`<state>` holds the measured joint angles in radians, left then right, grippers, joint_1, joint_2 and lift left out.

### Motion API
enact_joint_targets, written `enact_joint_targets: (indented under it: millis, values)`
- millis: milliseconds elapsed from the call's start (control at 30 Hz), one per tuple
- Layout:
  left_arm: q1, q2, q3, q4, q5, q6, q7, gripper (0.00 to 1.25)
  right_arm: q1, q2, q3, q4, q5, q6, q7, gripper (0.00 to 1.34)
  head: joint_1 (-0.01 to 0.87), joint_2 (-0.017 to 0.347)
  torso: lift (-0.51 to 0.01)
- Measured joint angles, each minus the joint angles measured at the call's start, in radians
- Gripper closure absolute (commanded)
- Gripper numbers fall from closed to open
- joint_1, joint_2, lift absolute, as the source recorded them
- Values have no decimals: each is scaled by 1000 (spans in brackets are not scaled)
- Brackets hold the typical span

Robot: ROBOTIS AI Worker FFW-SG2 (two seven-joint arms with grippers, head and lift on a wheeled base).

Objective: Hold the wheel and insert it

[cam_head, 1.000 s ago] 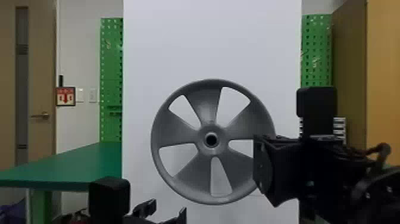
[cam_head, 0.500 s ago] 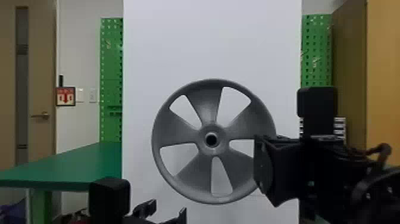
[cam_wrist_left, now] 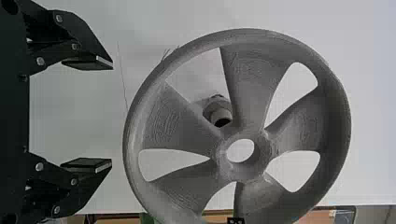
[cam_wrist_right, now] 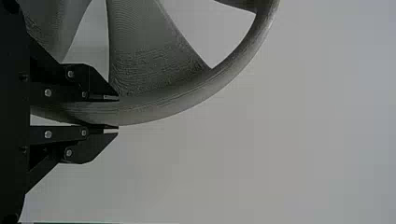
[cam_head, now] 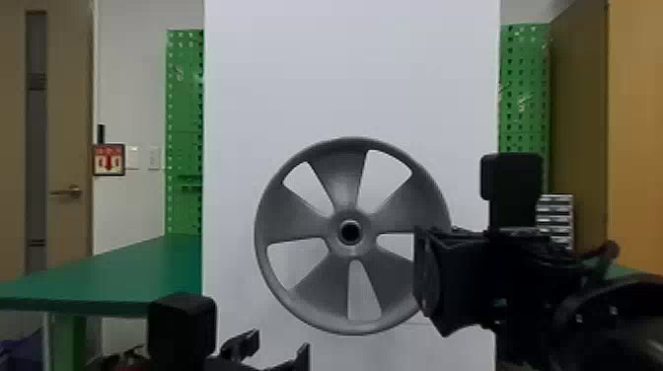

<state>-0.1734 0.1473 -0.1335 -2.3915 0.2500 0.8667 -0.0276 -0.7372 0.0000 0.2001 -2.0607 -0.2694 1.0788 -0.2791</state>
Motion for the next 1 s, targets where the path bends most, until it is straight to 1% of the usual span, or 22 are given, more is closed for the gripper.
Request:
enact_joint_targets:
  millis: [233,800,1000]
  values:
    - [-1,0,-1,0,0,0,0,507,-17,0,18,57,2,-54,0,1138,5,118,-477]
    - [-3,0,-3,0,-1,0,0,509,-50,0,25,148,19,-107,2,1138,5,118,-477]
    - [-3,0,-4,0,-3,0,2,509,-62,0,24,178,24,-125,20,1138,5,118,-477]
